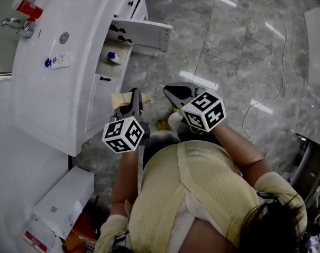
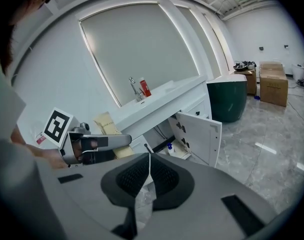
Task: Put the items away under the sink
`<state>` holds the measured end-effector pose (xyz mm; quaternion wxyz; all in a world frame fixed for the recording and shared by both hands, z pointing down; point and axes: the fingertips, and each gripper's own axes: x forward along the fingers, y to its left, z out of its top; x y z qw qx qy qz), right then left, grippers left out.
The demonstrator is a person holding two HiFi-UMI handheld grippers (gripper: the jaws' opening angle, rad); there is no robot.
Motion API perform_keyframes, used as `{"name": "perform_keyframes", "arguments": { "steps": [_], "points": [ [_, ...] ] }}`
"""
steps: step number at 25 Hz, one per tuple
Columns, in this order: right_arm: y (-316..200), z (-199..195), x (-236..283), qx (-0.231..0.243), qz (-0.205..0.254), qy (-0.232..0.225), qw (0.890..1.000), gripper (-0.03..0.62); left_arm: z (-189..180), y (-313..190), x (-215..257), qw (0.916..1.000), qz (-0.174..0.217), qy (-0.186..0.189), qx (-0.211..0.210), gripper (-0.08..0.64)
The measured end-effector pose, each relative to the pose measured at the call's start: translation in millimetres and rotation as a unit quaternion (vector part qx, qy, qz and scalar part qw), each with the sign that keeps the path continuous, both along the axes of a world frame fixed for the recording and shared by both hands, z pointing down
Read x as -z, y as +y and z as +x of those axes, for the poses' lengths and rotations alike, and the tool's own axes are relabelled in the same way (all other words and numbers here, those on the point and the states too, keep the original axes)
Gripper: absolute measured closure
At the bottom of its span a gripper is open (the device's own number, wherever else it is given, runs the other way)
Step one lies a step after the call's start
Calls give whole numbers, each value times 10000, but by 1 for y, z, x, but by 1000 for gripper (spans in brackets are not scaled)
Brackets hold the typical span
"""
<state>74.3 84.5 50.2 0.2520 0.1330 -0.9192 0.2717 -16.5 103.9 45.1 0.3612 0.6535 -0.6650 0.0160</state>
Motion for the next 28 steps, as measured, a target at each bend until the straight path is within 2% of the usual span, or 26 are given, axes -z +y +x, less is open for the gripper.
{"name": "perform_keyframes", "arguments": {
  "steps": [5,14,21,28],
  "points": [
    [-28,3,-12,120,-51,-29,9999,565,10,-25,-19,9997,-195,40,170,518],
    [-58,7,-39,243,-124,23,9996,565,1,-53,-59,9978,-496,-37,440,518],
    [-68,-4,-71,243,-103,222,9994,565,-18,-75,-114,9948,-776,97,649,518],
    [-79,-27,-109,4,-119,453,9989,565,-50,-95,-167,9934,-971,54,612,518]
  ]
}}
